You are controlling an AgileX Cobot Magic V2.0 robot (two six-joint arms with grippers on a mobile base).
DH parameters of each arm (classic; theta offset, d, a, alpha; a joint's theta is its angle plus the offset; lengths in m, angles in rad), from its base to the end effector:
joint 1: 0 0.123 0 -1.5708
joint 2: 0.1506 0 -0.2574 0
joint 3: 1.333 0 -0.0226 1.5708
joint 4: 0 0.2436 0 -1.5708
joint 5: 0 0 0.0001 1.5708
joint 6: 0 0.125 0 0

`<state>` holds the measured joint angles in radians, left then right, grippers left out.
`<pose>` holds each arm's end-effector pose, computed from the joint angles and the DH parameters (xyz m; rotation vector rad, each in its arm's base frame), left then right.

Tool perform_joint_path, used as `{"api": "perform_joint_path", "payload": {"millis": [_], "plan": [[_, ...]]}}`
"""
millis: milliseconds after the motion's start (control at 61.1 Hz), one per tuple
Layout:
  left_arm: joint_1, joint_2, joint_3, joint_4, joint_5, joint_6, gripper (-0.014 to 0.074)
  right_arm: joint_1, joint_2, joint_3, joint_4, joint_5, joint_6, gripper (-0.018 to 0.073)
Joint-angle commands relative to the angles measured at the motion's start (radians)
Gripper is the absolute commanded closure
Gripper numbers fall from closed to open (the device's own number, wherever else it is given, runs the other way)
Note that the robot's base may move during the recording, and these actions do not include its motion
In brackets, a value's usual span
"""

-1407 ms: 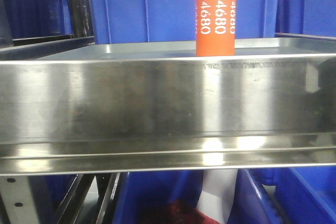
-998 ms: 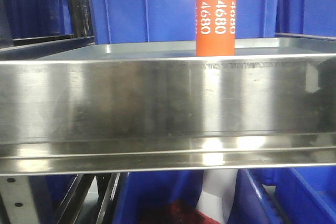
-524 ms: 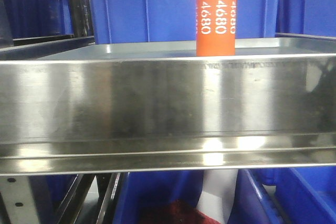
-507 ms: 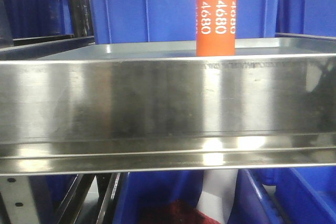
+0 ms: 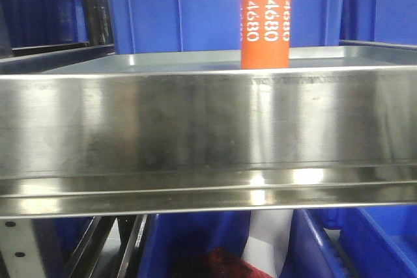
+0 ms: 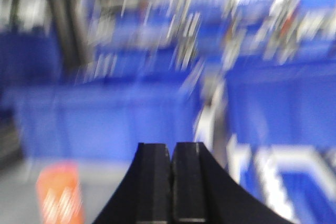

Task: Grab orange capacitor from left shelf to right conveyor

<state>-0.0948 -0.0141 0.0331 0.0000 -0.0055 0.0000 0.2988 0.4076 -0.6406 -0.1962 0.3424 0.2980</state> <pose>0.1107 -0.0105 0.2063 0.0710 1.4959 -0.0764 0.1271 0.0306 0.3554 -0.0967 1.5904 0.2692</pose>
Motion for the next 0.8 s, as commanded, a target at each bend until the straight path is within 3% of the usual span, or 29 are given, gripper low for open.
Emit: {"api": "perform_joint_path", "payload": {"millis": [0,82,147,262,311,785], "plan": [[-0.007,0.01,-0.008,-0.005,-0.085,0.0,0.0701,0.094,0.148,-0.131,-0.014,0.053,-0.053,0.0509],[-0.007,0.01,-0.008,-0.005,-0.085,0.0,0.0701,0.171,0.255,-0.18,-0.014,0.086,-0.055,0.0467],[-0.007,0.01,-0.008,-0.005,-0.085,0.0,0.0701,0.229,0.325,-0.204,-0.014,0.067,-0.055,0.0374],[-0.007,0.01,-0.008,-0.005,-0.085,0.0,0.0701,0.292,0.448,-0.219,-0.014,-0.034,-0.054,0.0018],[-0.007,0.01,-0.008,-0.005,-0.085,0.0,0.0701,0.296,0.499,-0.219,-0.014,-0.071,-0.053,-0.0082],[-0.007,0.01,-0.008,-0.005,-0.085,0.0,0.0701,0.296,0.862,-0.219,0.024,-0.355,-0.051,-0.0065]]}}
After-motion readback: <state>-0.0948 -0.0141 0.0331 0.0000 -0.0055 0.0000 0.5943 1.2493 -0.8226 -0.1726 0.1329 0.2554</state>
